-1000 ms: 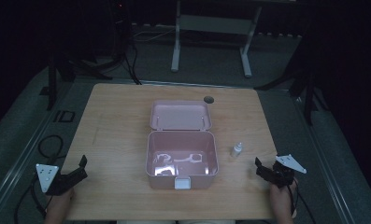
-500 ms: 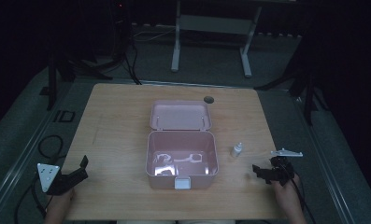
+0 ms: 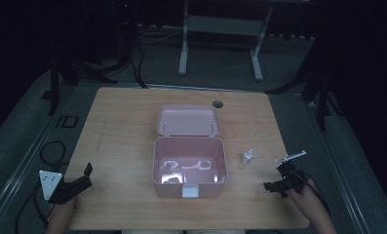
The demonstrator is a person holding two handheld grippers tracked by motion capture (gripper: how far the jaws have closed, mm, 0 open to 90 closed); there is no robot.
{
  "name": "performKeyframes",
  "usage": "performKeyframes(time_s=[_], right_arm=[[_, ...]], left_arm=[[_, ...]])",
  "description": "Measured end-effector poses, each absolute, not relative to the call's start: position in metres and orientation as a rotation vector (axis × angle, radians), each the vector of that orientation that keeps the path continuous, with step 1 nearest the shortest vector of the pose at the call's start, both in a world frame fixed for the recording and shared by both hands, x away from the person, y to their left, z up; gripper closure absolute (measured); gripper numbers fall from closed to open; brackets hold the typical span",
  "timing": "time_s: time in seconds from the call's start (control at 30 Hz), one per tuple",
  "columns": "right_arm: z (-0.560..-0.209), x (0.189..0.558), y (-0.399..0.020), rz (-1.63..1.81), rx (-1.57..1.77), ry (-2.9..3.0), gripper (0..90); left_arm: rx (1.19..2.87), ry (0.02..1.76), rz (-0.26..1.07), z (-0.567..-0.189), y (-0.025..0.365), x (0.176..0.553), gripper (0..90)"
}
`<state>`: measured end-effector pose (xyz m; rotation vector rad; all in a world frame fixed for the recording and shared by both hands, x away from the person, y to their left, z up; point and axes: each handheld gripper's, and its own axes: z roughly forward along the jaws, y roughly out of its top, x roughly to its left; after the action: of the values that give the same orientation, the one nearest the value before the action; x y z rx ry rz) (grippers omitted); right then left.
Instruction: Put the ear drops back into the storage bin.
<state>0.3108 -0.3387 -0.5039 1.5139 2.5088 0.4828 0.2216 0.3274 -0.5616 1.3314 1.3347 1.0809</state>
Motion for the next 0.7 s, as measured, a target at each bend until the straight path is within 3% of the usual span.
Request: performKeyframes(time_s=[0.33,0.43,0.7], right_arm=[[-0.501,0.321,-0.337,0.217,1.529,2.803,17.1],[-0.501,0.320,-0.332,0.118,1.507,2.877,12.3],[-0.499,0.323,-0.326,0.037,1.446,2.939,11.0]], left_arm=[[1.336,1.335,1.090,-0.562,0.326,0.222,0.3],[1.334,1.336,1.090,-0.562,0.327,0.222,0.3],[1.335,1.335,1.091,-0.562,0.326,0.222,0.4]])
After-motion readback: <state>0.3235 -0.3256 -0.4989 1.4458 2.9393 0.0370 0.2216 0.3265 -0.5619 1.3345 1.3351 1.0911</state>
